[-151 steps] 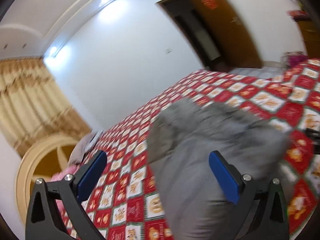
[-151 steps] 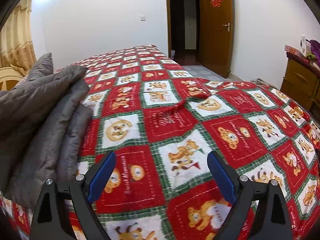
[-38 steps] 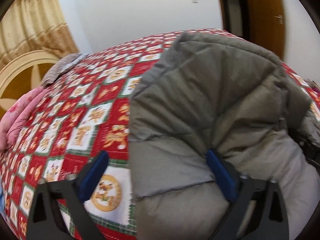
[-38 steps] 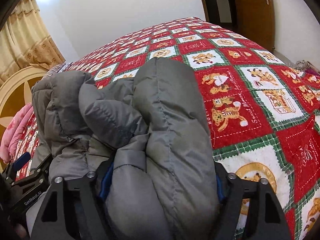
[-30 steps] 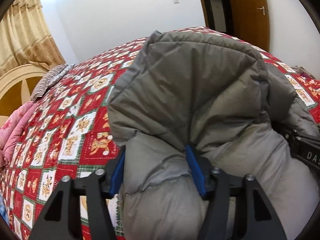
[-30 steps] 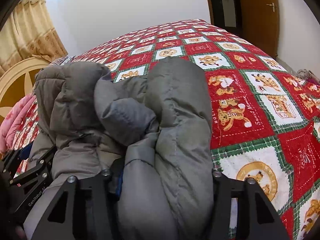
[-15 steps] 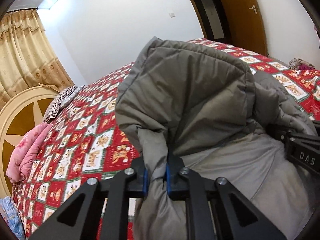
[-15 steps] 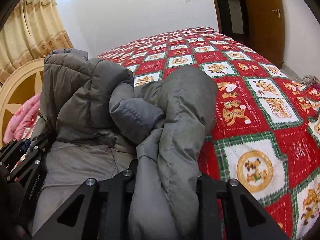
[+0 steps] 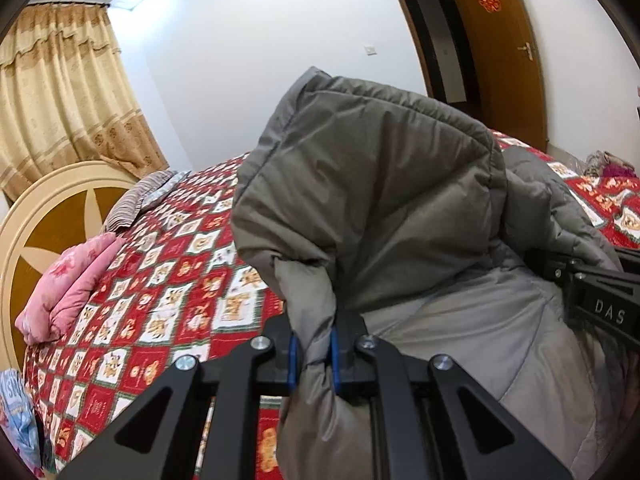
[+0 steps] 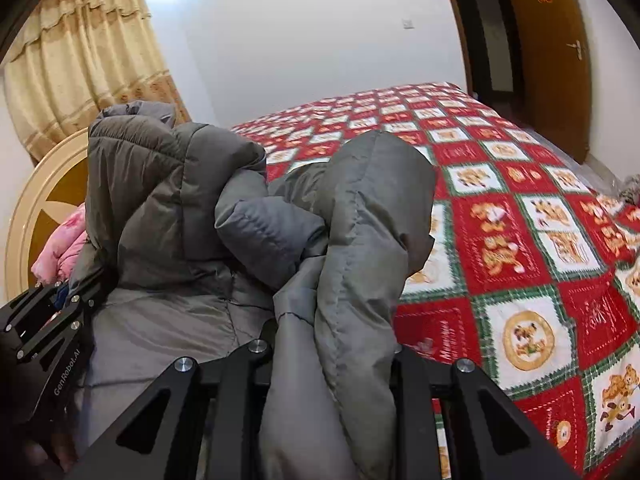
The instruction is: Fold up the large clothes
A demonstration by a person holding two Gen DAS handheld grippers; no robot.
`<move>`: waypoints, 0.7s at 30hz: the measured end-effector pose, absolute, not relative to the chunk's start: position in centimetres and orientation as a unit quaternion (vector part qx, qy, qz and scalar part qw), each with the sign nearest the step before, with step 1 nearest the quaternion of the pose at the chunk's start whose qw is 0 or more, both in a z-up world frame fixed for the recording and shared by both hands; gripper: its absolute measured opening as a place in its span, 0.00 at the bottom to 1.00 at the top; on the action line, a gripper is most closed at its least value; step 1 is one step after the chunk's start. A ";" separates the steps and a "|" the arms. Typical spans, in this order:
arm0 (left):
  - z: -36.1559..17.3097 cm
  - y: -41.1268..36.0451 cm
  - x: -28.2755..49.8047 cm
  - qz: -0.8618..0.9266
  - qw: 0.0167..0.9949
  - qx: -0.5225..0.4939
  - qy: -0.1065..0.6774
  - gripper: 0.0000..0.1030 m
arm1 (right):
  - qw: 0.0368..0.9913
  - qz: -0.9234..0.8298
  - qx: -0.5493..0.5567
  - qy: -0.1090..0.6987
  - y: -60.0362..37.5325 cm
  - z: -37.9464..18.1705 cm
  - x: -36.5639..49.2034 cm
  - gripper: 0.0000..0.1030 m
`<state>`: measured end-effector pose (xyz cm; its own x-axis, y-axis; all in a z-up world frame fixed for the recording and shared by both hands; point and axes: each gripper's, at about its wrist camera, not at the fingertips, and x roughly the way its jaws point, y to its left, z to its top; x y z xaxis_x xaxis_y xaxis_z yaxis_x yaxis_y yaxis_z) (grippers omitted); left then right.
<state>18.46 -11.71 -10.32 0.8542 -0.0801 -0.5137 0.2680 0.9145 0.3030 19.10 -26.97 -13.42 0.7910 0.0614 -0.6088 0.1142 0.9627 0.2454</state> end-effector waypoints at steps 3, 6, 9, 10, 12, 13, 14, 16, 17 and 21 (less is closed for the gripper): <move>-9.7 -9.8 18.4 -0.083 0.949 0.173 0.250 0.13 | 0.939 -0.001 0.126 0.319 -25.5 -12.6 19.5 0.20; -9.5 -8.1 18.4 -0.074 0.952 0.163 0.250 0.13 | 0.941 0.014 0.114 0.317 -23.5 -11.9 20.0 0.20; -9.3 -6.1 18.4 -0.065 0.953 0.153 0.253 0.13 | 0.942 0.029 0.103 0.317 -21.8 -11.3 20.5 0.20; -9.2 -5.6 18.4 -0.064 0.954 0.149 0.254 0.13 | 0.943 0.033 0.100 0.317 -21.3 -11.1 20.7 0.20; -9.0 -4.2 18.5 -0.060 0.955 0.138 0.256 0.13 | 0.943 0.041 0.093 0.316 -20.0 -10.7 20.9 0.20; -8.9 -3.5 18.5 -0.056 0.956 0.133 0.257 0.13 | 0.944 0.046 0.088 0.316 -19.3 -10.5 21.0 0.20; -8.8 -2.8 18.5 -0.053 0.956 0.130 0.257 0.13 | 0.944 0.051 0.084 0.316 -18.6 -10.3 21.2 0.20; -8.7 -1.6 18.6 -0.045 0.957 0.125 0.258 0.13 | 0.943 0.060 0.077 0.317 -17.4 -10.1 21.5 0.20; -8.7 -1.1 18.6 -0.042 0.957 0.122 0.258 0.13 | 0.943 0.064 0.073 0.318 -16.6 -10.1 21.7 0.20; -8.6 1.4 18.8 -0.026 0.958 0.111 0.263 0.13 | 0.940 0.083 0.061 0.324 -14.1 -10.1 22.6 0.20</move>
